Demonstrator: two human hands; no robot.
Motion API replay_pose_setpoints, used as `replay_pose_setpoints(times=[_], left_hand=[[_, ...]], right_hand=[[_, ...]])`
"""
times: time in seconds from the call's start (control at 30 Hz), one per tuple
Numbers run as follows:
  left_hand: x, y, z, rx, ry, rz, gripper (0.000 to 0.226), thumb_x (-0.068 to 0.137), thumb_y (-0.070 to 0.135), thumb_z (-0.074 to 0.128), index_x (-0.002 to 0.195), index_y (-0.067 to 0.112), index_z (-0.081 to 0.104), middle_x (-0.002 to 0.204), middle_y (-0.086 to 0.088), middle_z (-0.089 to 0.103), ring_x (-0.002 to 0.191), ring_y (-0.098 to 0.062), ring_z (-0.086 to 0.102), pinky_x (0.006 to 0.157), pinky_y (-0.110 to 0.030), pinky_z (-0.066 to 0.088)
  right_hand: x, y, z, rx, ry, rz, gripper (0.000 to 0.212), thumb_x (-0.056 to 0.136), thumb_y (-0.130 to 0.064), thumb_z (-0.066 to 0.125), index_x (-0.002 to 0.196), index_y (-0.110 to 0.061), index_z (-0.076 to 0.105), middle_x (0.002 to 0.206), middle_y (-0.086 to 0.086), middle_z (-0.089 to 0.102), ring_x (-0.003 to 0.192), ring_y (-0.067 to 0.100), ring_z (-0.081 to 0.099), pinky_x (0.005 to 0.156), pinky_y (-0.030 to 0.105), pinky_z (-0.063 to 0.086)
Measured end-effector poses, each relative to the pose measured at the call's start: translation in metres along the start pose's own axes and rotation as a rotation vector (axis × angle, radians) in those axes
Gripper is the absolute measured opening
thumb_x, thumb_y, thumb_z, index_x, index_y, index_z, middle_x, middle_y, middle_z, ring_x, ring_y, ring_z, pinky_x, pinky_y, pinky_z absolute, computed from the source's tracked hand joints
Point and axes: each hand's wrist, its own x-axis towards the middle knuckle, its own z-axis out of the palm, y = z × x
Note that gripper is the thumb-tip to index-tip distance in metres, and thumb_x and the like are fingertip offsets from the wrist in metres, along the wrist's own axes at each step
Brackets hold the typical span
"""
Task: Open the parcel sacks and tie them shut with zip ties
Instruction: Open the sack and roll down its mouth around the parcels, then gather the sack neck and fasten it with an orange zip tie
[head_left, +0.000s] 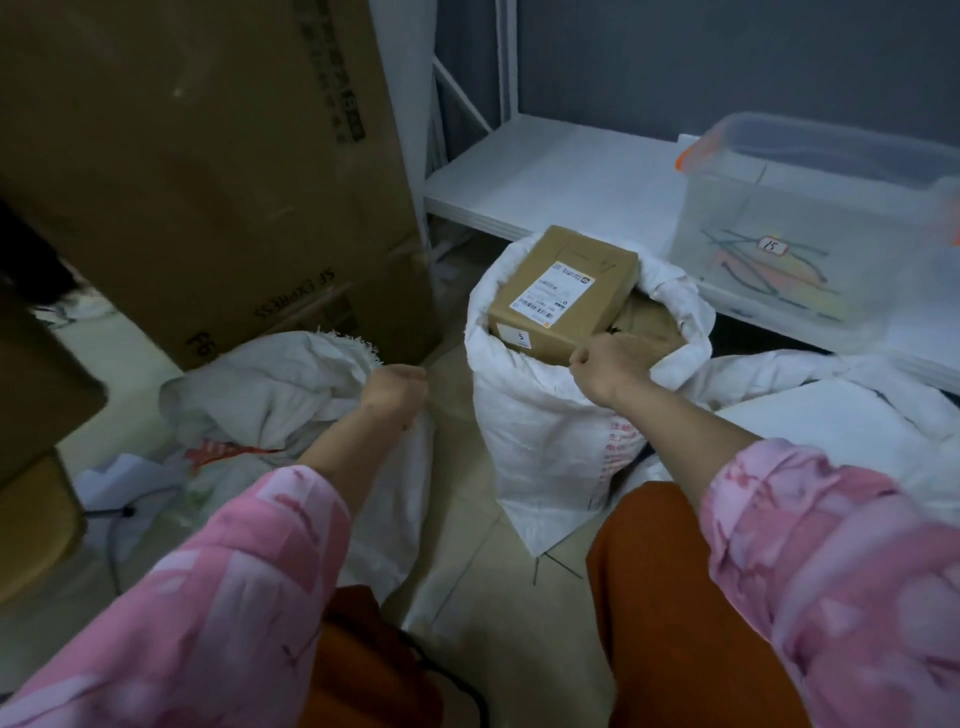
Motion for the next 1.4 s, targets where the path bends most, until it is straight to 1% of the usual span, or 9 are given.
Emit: replay_pose_setpoints(times=[0.07,0.13,0.23,0.33,0.47,0.67,0.83,1.03,1.4], left_hand=[[-0.014,-0.009,-0.024,0.051,0.023,0.014,0.032,0.094,0.005,0.047,0.124,0.005,0.060,0.107,-0.014,0.063,0.057,-0.008,0.044,0.048,-0.018,0.038],[-0.026,-0.027,-0.050,0.080,0.050,0.000,0.033,0.097,0.007,0.043,0.125,0.007,0.059,0.099,-0.013,0.065,0.057,-0.015,0.051,0.041,-0.020,0.040],[-0.047,-0.052,-0.080,0.032,0.082,-0.025,0.031,0.098,0.010,0.043,0.123,0.001,0.058,0.094,-0.020,0.063,0.073,-0.035,0.061,0.043,-0.029,0.043],[-0.062,-0.082,-0.107,-0.015,0.110,-0.071,0.027,0.093,0.005,0.051,0.118,0.001,0.060,0.066,-0.005,0.048,0.049,-0.017,0.040,0.038,-0.018,0.031],[-0.069,-0.111,-0.131,-0.049,0.117,-0.115,0.031,0.089,0.004,0.057,0.119,0.004,0.060,0.086,-0.015,0.060,0.058,-0.019,0.049,0.048,-0.023,0.036],[-0.044,-0.137,-0.137,-0.076,0.272,-0.158,0.005,0.084,0.007,0.060,0.082,0.010,0.064,0.104,-0.024,0.066,0.074,-0.027,0.061,0.068,-0.029,0.045],[-0.001,-0.157,-0.135,-0.118,0.396,-0.240,0.049,0.083,0.008,0.060,0.131,0.005,0.052,0.130,-0.015,0.057,0.115,-0.031,0.057,0.100,-0.036,0.045],[0.047,-0.171,-0.141,-0.136,0.494,-0.211,0.032,0.081,0.015,0.061,0.113,0.016,0.067,0.114,-0.013,0.067,0.103,-0.031,0.063,0.091,-0.042,0.051],[0.073,-0.180,-0.140,0.239,0.474,-0.114,0.020,0.089,0.018,0.059,0.092,0.005,0.073,0.094,-0.017,0.071,0.089,-0.031,0.065,0.073,-0.032,0.048]], right_hand=[[-0.021,-0.024,0.008,-0.009,-0.054,-0.068,0.028,0.088,-0.008,0.048,0.062,-0.014,0.055,0.068,0.001,0.053,0.064,0.021,0.050,0.055,0.028,0.040],[-0.037,-0.044,0.020,-0.005,-0.084,-0.132,0.017,0.089,-0.016,0.051,0.086,-0.011,0.067,0.093,0.003,0.064,0.088,0.024,0.059,0.075,0.034,0.050],[-0.068,-0.072,0.041,-0.004,-0.125,-0.175,0.021,0.090,-0.022,0.050,0.100,-0.014,0.067,0.112,0.004,0.063,0.107,0.026,0.057,0.086,0.036,0.047],[-0.095,-0.091,0.067,0.017,-0.169,-0.250,0.017,0.093,-0.015,0.052,0.098,-0.017,0.068,0.107,0.002,0.064,0.104,0.023,0.059,0.080,0.030,0.048],[-0.114,-0.113,0.092,0.031,-0.235,-0.333,0.017,0.089,-0.012,0.057,0.094,-0.020,0.071,0.110,0.002,0.067,0.100,0.020,0.061,0.090,0.038,0.051],[-0.114,-0.139,0.133,0.049,-0.304,-0.439,0.015,0.090,-0.019,0.059,0.097,-0.020,0.073,0.106,-0.001,0.069,0.100,0.016,0.063,0.089,0.034,0.051],[-0.093,-0.153,0.175,0.064,-0.323,-0.446,0.017,0.091,-0.017,0.057,0.093,-0.018,0.073,0.099,0.000,0.071,0.090,0.017,0.063,0.079,0.028,0.050],[-0.066,-0.164,0.210,0.126,-0.318,-0.419,0.019,0.092,-0.012,0.055,0.102,-0.015,0.071,0.100,0.001,0.069,0.092,0.014,0.063,0.069,0.018,0.038],[-0.060,-0.184,0.226,0.181,-0.425,-0.474,0.018,0.090,-0.019,0.059,0.103,-0.017,0.071,0.097,-0.001,0.070,0.094,0.014,0.064,0.079,0.023,0.047]])
